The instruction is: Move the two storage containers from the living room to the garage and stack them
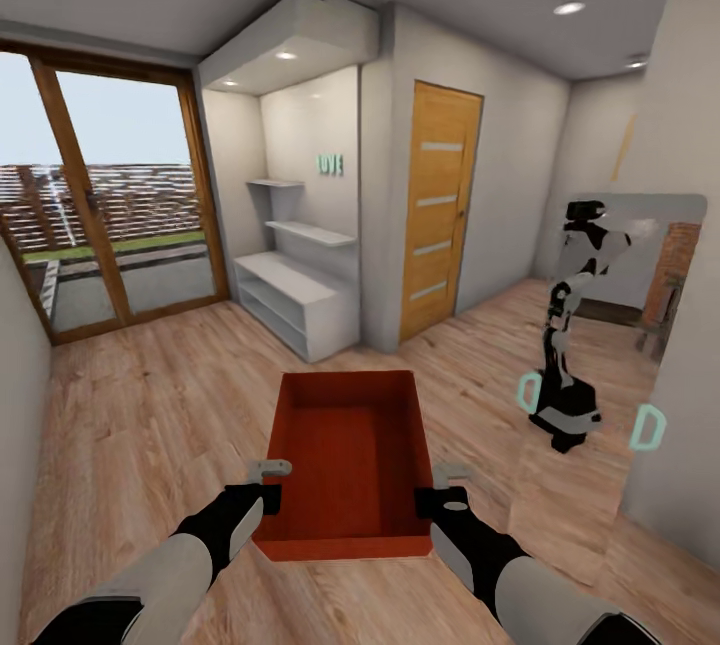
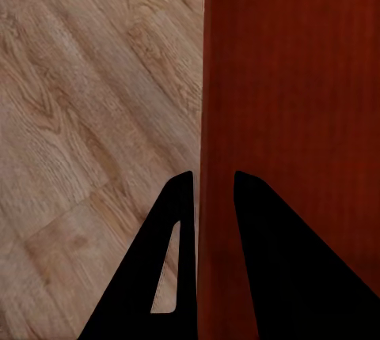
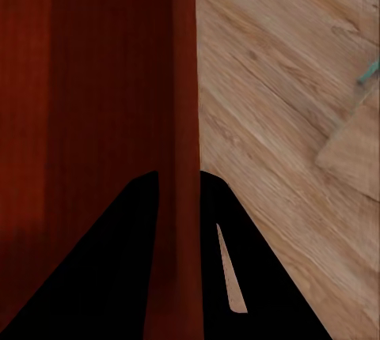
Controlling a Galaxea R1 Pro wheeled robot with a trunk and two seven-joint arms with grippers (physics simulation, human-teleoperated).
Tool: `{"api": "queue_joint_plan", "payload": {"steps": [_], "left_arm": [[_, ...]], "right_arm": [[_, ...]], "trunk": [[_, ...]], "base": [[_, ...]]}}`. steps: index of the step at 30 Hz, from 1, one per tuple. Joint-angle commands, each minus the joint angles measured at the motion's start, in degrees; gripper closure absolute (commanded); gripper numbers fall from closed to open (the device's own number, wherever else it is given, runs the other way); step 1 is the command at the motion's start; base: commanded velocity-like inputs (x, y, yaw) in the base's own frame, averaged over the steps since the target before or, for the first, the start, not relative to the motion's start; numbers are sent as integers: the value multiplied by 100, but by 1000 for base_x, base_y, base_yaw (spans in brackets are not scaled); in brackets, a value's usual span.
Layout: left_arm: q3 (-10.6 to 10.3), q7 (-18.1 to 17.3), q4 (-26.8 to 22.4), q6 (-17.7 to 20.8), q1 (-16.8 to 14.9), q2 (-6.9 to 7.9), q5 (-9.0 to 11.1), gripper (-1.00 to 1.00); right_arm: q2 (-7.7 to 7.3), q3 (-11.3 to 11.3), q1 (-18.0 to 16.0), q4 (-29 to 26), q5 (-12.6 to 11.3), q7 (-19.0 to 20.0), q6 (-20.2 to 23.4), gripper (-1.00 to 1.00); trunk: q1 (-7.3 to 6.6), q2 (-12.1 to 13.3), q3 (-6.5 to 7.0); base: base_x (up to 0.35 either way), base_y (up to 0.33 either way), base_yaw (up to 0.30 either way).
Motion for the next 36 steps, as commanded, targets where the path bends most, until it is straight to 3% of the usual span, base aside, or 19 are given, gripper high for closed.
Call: {"api": "queue_joint_plan", "payload": {"steps": [1,36], "left_arm": [[-5,27,1,32,2,82,39,100],[-5,27,1,32,2,82,39,100]], "right_arm": [[-8,-80,-11,-203,13,-22,-85,100],[-8,-80,-10,-203,13,-22,-85,100]], "trunk": [[6,-12,-13],[6,-12,-13]], "base": [[324,0,174],[324,0,9]]}}
